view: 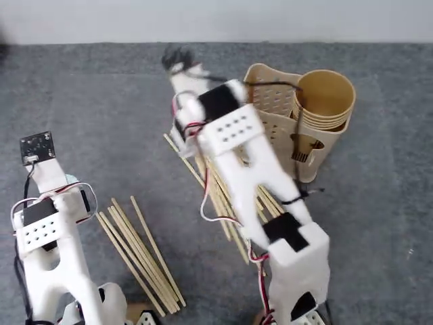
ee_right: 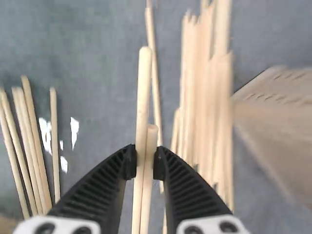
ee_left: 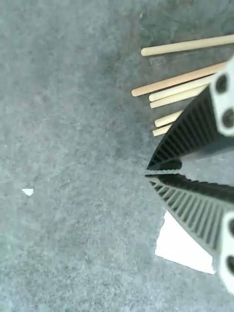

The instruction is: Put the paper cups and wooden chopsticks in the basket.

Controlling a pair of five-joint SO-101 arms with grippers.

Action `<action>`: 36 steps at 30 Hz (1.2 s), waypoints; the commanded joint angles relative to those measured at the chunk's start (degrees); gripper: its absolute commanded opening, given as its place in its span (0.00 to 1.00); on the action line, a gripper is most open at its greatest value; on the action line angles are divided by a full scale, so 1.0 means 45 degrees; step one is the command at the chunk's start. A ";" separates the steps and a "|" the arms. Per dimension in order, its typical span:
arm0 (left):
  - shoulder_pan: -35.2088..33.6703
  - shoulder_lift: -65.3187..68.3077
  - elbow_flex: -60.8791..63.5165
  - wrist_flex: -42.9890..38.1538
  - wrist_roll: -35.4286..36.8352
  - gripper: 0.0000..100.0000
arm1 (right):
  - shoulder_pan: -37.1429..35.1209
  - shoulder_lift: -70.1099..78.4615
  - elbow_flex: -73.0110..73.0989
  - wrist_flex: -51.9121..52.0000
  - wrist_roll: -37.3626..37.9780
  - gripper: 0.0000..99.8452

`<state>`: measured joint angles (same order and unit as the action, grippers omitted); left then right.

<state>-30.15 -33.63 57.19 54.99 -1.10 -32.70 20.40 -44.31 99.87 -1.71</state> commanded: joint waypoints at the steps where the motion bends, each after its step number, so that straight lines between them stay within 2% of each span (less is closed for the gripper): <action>1: 0.0098 -0.0469 -0.0088 -0.0293 0.0059 0.01 | 0.0830 -0.1416 -0.2286 -0.0049 0.0254 0.01; 7: 0.0098 -0.0508 0.0127 -0.0606 0.0059 0.01 | 0.2862 -0.1592 -0.5138 -0.1748 0.0195 0.01; 16: 0.0098 -0.0508 0.0303 -0.0821 0.0059 0.01 | 0.4913 -0.1573 -0.5451 -0.6828 0.0176 0.01; 24: 0.0098 -0.0508 0.0303 -0.0821 0.0059 0.01 | 0.5499 -0.1260 -0.5275 -0.7394 0.0176 0.01; 32: 0.0098 -0.0508 0.0303 -0.0821 0.0059 0.01 | 0.5734 -0.1026 -0.5275 -0.9856 0.0274 0.01; 36: 0.0098 -0.0508 0.0303 -0.0821 0.0059 0.01 | 0.5714 -0.0967 -0.5138 -0.9641 0.0215 0.01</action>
<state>-30.15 -33.63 58.77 52.35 -1.10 -7.30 16.97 -66.46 56.79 -1.19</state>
